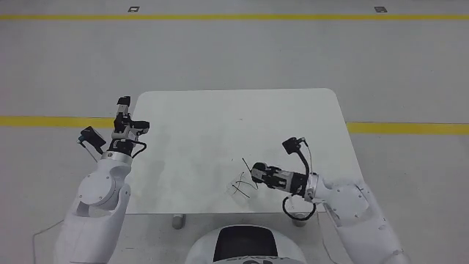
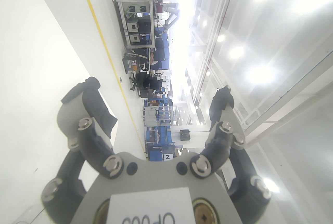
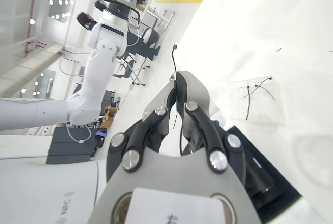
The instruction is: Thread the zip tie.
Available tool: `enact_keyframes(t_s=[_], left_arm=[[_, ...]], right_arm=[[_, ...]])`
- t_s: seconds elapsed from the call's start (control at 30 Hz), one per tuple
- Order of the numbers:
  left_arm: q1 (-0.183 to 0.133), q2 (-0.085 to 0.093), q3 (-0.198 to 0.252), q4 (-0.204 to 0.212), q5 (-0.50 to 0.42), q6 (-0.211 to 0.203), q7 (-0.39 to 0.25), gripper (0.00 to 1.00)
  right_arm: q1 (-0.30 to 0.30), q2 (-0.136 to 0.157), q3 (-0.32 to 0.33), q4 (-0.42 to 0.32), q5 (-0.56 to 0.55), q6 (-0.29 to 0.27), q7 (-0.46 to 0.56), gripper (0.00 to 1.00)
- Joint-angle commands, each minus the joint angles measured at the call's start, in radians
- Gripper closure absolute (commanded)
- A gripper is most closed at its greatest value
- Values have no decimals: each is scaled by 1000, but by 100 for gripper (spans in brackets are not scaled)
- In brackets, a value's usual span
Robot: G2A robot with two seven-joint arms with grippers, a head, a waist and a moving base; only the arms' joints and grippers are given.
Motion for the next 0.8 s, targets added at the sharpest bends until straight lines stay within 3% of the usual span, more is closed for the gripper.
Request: enact_keyframes(t_s=[0.0, 0.33, 0.77], left_arm=[[0, 0, 0, 0, 0, 0, 0, 0], [0, 0, 0, 0, 0, 0, 0, 0], [0, 0, 0, 0, 0, 0, 0, 0]], right_arm=[[-5, 8, 5, 2, 50, 0, 7, 100], [-24, 39, 61, 43, 261, 0, 76, 100], [-28, 43, 75, 62, 266, 0, 84, 100]])
